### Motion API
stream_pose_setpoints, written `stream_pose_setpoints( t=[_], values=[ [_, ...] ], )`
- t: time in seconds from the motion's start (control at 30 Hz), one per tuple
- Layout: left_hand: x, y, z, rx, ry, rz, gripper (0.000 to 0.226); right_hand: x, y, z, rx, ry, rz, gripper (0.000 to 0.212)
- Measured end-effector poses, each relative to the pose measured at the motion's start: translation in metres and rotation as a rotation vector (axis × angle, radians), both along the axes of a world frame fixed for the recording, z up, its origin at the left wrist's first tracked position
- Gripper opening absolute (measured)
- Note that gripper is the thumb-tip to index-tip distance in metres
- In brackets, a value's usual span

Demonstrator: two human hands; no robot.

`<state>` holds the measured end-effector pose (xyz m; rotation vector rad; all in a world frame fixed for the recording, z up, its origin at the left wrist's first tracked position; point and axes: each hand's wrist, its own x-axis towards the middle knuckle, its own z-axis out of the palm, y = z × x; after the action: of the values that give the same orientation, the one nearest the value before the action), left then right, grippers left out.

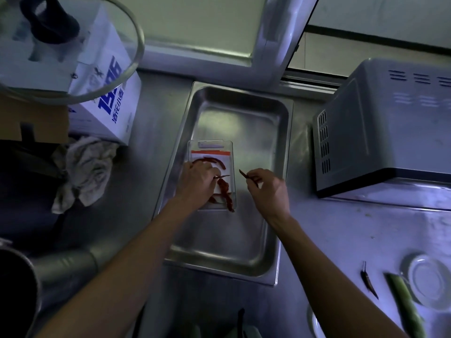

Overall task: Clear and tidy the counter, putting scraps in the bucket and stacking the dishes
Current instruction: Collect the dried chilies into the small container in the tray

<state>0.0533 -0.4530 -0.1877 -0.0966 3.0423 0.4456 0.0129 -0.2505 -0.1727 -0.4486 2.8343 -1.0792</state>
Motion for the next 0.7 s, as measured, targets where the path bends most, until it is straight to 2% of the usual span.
stream_pose_setpoints(
  t=[0.1,0.37,0.7],
  values=[
    [0.001,0.0,-0.003,0.043,0.021,0.014,0.021,-0.001,-0.002,-0.004,0.004,-0.036,0.021,0.015],
    [0.016,-0.017,0.006,0.134,0.181,0.066,0.017,-0.005,-0.019,0.0,-0.005,0.022,0.103,0.015],
    [0.04,-0.041,0.003,0.109,0.128,0.168,0.02,-0.003,-0.068,-0.004,0.077,0.082,0.19,0.015]
  ],
)
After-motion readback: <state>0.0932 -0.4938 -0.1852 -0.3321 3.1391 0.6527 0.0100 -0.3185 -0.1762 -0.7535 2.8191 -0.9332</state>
